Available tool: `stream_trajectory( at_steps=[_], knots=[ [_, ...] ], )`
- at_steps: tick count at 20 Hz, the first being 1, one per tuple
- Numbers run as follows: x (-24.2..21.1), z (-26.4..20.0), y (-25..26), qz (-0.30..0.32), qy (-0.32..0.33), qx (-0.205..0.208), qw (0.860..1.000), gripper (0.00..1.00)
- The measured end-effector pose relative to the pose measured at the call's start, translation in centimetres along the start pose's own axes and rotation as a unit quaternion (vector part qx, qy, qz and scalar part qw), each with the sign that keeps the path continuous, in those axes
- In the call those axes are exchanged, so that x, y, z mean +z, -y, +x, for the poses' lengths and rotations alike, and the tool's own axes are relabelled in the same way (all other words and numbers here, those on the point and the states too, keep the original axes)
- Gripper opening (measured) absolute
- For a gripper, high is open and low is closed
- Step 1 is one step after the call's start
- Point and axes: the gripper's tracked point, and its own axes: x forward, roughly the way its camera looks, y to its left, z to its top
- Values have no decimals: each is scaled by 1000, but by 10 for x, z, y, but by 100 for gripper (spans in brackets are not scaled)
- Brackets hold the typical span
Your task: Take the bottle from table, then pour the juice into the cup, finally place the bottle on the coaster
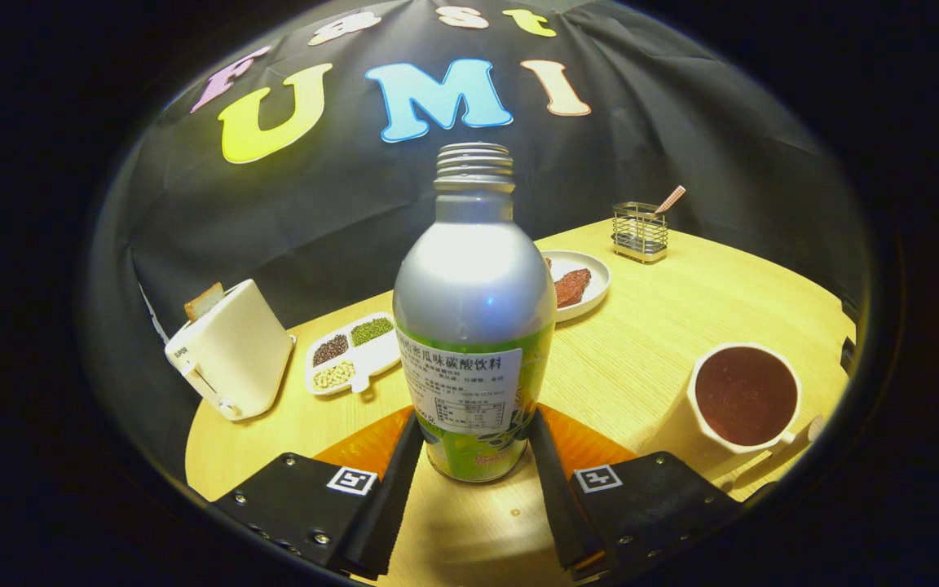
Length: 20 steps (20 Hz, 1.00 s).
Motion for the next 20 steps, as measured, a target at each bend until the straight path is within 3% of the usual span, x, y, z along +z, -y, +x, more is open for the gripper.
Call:
stream_trajectory(
  at_steps=[7,18,19,20],
  knots=[
    [-7,17,-4,-50,3,-26,998,75],
    [-14,18,-5,-78,4,-37,996,79],
    [-13,15,-4,-87,7,-40,995,82],
    [-10,13,-3,-93,14,-41,995,93]
  ],
)
